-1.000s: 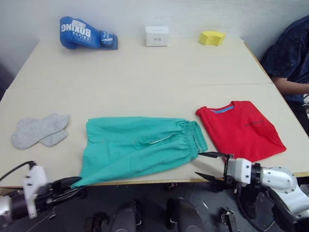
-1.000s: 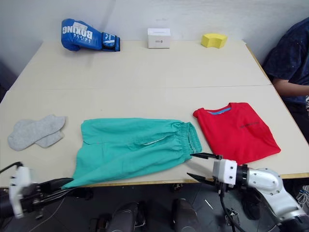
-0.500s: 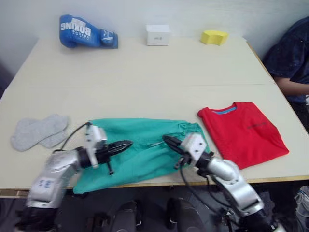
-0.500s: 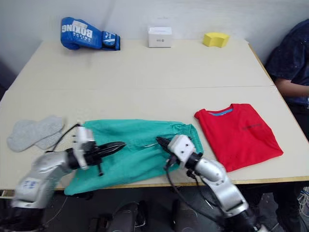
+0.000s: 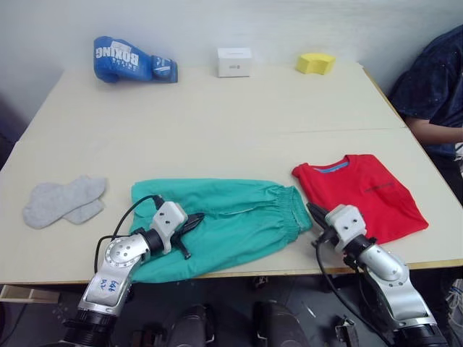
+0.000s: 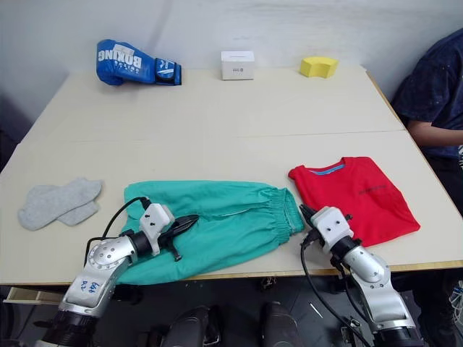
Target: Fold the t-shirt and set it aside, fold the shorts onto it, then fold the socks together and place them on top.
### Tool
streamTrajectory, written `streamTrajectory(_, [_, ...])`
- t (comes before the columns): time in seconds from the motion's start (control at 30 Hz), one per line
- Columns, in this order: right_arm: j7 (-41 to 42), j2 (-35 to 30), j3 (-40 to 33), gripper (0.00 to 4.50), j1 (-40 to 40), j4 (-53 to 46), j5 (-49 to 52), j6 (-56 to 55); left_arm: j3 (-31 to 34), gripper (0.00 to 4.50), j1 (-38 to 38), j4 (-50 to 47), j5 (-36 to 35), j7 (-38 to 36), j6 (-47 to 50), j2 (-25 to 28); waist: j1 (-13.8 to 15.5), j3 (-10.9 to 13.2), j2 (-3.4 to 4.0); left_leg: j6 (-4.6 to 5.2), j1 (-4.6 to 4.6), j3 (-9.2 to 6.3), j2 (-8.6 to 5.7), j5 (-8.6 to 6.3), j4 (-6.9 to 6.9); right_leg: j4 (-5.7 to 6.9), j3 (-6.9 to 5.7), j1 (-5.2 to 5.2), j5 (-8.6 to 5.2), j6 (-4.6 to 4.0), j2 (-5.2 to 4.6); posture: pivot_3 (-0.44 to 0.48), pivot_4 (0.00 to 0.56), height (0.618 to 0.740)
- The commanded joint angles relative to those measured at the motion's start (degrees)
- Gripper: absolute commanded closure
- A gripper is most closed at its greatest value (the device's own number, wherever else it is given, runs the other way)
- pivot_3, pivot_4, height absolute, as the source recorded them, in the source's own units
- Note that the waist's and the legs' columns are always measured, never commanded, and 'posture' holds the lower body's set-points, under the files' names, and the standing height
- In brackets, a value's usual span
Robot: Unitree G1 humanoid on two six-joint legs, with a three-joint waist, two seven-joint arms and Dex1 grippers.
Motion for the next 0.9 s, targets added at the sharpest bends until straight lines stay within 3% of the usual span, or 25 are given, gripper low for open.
streamTrajectory(0.03, [2.1, 1.4, -0.7, 4.44, -5.0, -12.2, 9.5, 7.3, 2.9, 4.5, -2.6, -5.9, -8.8, -4.6, 2.1, -0.1, -0.1, 0.0, 0.0, -0.33, -0.05, 0.0, 0.08, 0.16, 0.11, 0.15, 0.02, -0.08, -0.07, -0.05, 0.07, 0.0, 0.15, 0.74])
streamTrajectory(0.2, [1.8, 4.6, 7.7, 4.44, -11.4, -16.5, 8.9, 18.0, 1.9, 4.5, -9.6, -7.1, -10.1, -5.9, 8.0, 1.2, 0.3, 0.0, -0.11, -0.27, 0.0, -0.15, 0.39, 0.09, 0.24, 0.23, -0.08, 0.02, -0.08, -0.08, 0.42, 0.0, 0.15, 0.74])
streamTrajectory(0.33, [-0.4, 8.8, 15.0, 4.44, -13.9, -9.9, 0.2, 18.4, -2.1, 4.5, -14.0, -0.9, -3.1, -5.3, 6.3, 1.5, 0.2, 0.0, -0.11, -0.28, -0.03, -0.13, 0.4, 0.09, 0.22, 0.2, -0.11, 0.01, -0.09, -0.16, 0.45, 0.0, 0.15, 0.74])
streamTrajectory(0.43, [-2.8, 13.0, 16.0, 4.44, -14.5, -2.9, -3.3, 14.5, -4.1, 4.5, -15.3, 3.1, -0.3, -5.2, 5.1, 0.5, 0.1, 0.0, -0.13, -0.4, -0.09, 0.03, 0.35, 0.21, 0.24, 0.18, -0.03, -0.08, -0.09, -0.16, 0.45, 0.0, 0.15, 0.74])
streamTrajectory(0.67, [-4.2, 11.1, 7.5, 4.44, -9.5, 5.4, -5.0, 6.2, -5.7, 4.5, -15.4, 9.0, 4.0, -3.1, 5.5, -0.8, 0.3, 0.0, -0.18, -0.42, -0.14, 0.14, 0.35, 0.18, 0.25, 0.21, 0.07, -0.22, -0.09, -0.15, 0.46, 0.0, 0.15, 0.74])
streamTrajectory(0.77, [1.3, 9.7, 2.5, 4.44, -5.4, -0.8, 3.4, 5.0, -5.2, 4.5, -14.3, 9.2, 4.0, -3.3, 4.7, -1.1, 0.6, 0.0, -0.2, -0.45, -0.12, 0.11, 0.34, 0.11, 0.26, 0.17, 0.07, -0.16, -0.08, -0.13, 0.43, 0.0, 0.15, 0.74])
streamTrajectory(0.9, [3.2, 7.9, -3.5, 4.28, 0.6, -14.3, 16.4, 14.4, -4.6, 4.5, -12.9, 8.6, 2.9, -4.9, 2.4, -1.2, 0.1, 0.0, -0.19, -0.25, -0.1, 0.08, 0.44, -0.03, 0.18, 0.19, 0.09, -0.19, -0.1, -0.16, 0.44, 0.0, 0.15, 0.74])
